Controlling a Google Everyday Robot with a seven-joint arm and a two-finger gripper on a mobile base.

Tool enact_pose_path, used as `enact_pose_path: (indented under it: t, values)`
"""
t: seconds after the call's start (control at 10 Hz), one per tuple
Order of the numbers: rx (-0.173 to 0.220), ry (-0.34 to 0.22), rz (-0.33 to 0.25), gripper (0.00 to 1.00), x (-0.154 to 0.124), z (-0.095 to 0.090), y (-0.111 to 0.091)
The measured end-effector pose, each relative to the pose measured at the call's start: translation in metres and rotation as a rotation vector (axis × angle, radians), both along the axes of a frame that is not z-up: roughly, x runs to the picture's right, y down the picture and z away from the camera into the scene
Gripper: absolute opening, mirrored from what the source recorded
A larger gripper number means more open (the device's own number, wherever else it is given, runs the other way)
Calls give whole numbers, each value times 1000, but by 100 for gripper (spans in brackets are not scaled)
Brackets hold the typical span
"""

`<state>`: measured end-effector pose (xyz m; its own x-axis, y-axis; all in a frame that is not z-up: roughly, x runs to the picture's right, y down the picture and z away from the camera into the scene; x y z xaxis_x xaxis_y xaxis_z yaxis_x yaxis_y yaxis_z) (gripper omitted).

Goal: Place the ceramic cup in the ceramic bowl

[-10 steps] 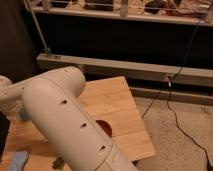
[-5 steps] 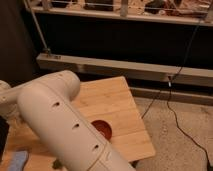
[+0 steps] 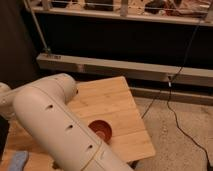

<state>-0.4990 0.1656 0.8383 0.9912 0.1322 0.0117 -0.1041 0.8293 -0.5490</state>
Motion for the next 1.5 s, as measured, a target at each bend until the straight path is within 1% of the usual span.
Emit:
enact_pose_path:
  t: [0.2, 0.3, 0.4, 0.6, 0.7, 0.8, 1.0, 1.2, 1.4, 1.5]
  values:
    - [20, 1, 1, 14, 5, -2, -8]
    - [26, 5, 3, 9, 7, -3, -11]
    - [46, 26, 4, 1, 18, -6, -20]
    - [82, 64, 22, 0, 46, -17, -41]
    - [91, 76, 34, 0, 59, -25, -49]
    - [106, 92, 60, 0, 86, -44, -64]
    - [108, 111, 101, 0, 127, -72, -76]
    - [76, 115, 156, 0, 168, -104, -73]
    - [58, 126, 192, 0, 202, -126, -69]
    - [56, 134, 218, 0, 223, -139, -67]
